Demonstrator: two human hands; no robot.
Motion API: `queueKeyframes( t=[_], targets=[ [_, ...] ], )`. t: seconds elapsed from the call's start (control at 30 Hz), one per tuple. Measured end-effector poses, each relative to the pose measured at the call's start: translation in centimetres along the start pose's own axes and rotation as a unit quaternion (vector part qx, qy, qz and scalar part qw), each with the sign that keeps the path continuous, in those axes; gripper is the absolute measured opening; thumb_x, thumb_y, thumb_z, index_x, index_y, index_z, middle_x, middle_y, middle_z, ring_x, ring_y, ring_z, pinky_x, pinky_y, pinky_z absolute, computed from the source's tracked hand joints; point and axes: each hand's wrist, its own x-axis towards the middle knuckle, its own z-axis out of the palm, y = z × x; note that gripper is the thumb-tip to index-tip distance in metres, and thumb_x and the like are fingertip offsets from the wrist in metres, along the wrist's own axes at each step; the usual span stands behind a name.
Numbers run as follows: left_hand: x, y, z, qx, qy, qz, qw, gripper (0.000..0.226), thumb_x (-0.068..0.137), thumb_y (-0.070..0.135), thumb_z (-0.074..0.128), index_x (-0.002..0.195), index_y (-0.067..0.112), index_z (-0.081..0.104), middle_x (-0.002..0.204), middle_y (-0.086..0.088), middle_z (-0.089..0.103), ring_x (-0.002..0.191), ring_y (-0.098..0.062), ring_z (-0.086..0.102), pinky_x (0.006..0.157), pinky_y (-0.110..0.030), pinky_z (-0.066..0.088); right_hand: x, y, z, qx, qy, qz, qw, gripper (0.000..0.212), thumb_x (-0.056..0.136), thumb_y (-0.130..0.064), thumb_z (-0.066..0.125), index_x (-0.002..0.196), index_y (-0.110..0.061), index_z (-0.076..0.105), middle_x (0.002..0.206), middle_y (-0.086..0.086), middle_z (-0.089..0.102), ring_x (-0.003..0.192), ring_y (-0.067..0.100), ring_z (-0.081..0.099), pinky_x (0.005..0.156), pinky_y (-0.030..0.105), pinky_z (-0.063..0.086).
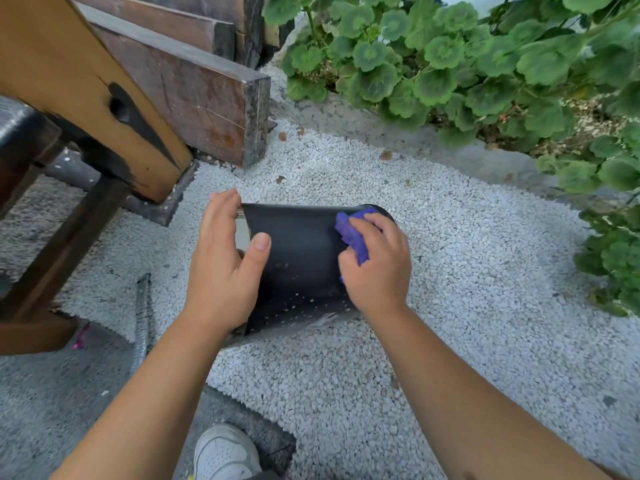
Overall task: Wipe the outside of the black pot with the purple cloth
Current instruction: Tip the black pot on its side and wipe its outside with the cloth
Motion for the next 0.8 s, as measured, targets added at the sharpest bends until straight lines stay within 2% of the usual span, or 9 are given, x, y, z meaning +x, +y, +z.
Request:
queueKeyframes(
  t=[0.13, 0.23, 0.3, 0.37, 0.43, 0.53, 0.63, 0.7, 0.8],
  targets=[
    [0.1, 0.2, 0.2, 0.021, 0.001, 0.008, 1.0, 0.1, 0.087, 0.081, 0.024, 0.15, 0.003, 0.032, 0.16, -0.01, 0.027, 0.148, -0.012, 0.016, 0.105, 0.002, 0.009, 0.6, 2.4, -0.5, 0.014, 0.005, 0.091, 0.996, 0.045, 0.07, -0.021, 0.054, 0.112, -0.019, 0.071, 0.123, -0.002, 0.058, 0.112, 0.023, 0.055, 0.097, 0.032, 0.043],
    [0.3, 0.4, 0.5, 0.001, -0.001, -0.002, 1.0, 0.089, 0.089, 0.073, 0.036, 0.15, 0.008, 0.033, 0.161, -0.006, 0.024, 0.149, -0.025, 0.022, 0.092, 0.01, 0.017, 0.8, 3.1, -0.5, 0.028, -0.007, 0.109, 0.994, 0.047, 0.071, -0.025, 0.053, 0.115, -0.023, 0.069, 0.128, -0.007, 0.056, 0.11, 0.019, 0.057, 0.093, 0.029, 0.043],
    [0.2, 0.2, 0.2, -0.015, 0.007, -0.01, 1.0, 0.081, 0.09, 0.067, 0.04, 0.149, 0.013, 0.035, 0.161, 0.0, 0.021, 0.144, -0.024, 0.029, 0.088, 0.011, 0.022, 0.9, 3.1, -0.3, 0.028, -0.018, 0.097, 0.995, 0.047, 0.071, -0.025, 0.054, 0.116, -0.025, 0.068, 0.129, -0.009, 0.054, 0.11, 0.019, 0.057, 0.094, 0.033, 0.045],
    [-0.5, -0.6, -0.4, -0.001, 0.025, 0.024, 0.999, 0.079, 0.092, 0.069, 0.038, 0.146, 0.013, 0.038, 0.16, 0.0, 0.021, 0.143, -0.019, 0.031, 0.095, 0.004, 0.026, 0.9, 3.1, -0.1, 0.027, -0.025, 0.077, 0.996, 0.047, 0.072, -0.024, 0.055, 0.117, -0.026, 0.067, 0.13, -0.009, 0.054, 0.111, 0.019, 0.056, 0.095, 0.037, 0.047],
    [-1.8, -1.4, -0.4, -0.004, 0.01, 0.059, 0.998, 0.08, 0.091, 0.071, 0.038, 0.15, 0.017, 0.034, 0.164, 0.002, 0.017, 0.151, -0.015, 0.019, 0.107, -0.015, 0.033, 1.0, 3.2, 0.0, 0.029, -0.03, 0.079, 0.996, 0.048, 0.072, -0.024, 0.055, 0.119, -0.026, 0.067, 0.131, -0.009, 0.053, 0.112, 0.02, 0.054, 0.096, 0.039, 0.047],
    [-3.3, -1.7, 0.4, -0.098, -0.014, 0.04, 0.994, 0.087, 0.089, 0.072, 0.042, 0.158, 0.026, 0.015, 0.166, 0.015, -0.001, 0.152, -0.005, 0.005, 0.099, -0.025, 0.037, 1.3, 3.2, 0.1, 0.034, -0.026, 0.091, 0.995, 0.047, 0.072, -0.024, 0.055, 0.118, -0.028, 0.067, 0.131, -0.012, 0.053, 0.112, 0.016, 0.056, 0.094, 0.037, 0.047],
    [-2.2, -1.3, 0.8, -0.08, 0.001, 0.053, 0.995, 0.086, 0.092, 0.07, 0.038, 0.158, 0.02, 0.014, 0.167, 0.007, 0.0, 0.152, -0.005, 0.003, 0.103, -0.016, 0.034, 2.2, 3.4, 0.0, 0.062, -0.035, 0.108, 0.992, 0.046, 0.072, -0.023, 0.055, 0.116, -0.031, 0.068, 0.128, -0.017, 0.052, 0.11, 0.008, 0.055, 0.094, 0.03, 0.045],
    [-1.2, -1.0, 0.9, -0.034, 0.0, 0.073, 0.997, 0.085, 0.095, 0.066, 0.036, 0.157, 0.012, 0.016, 0.167, -0.004, 0.005, 0.153, -0.009, 0.003, 0.107, -0.003, 0.02, 2.9, 4.0, -0.2, 0.079, -0.051, 0.121, 0.988, 0.046, 0.073, -0.021, 0.056, 0.116, -0.03, 0.068, 0.126, -0.019, 0.05, 0.111, 0.004, 0.053, 0.096, 0.025, 0.042],
    [-0.7, -0.3, 1.5, -0.031, -0.013, 0.063, 0.997, 0.085, 0.094, 0.067, 0.035, 0.157, 0.013, 0.016, 0.167, 0.0, 0.004, 0.153, -0.009, 0.002, 0.104, 0.002, 0.019, 3.4, 5.2, -0.9, 0.051, -0.055, 0.115, 0.991, 0.046, 0.076, -0.016, 0.058, 0.118, -0.029, 0.067, 0.121, -0.024, 0.046, 0.106, 0.002, 0.051, 0.091, 0.018, 0.037]
  ],
)
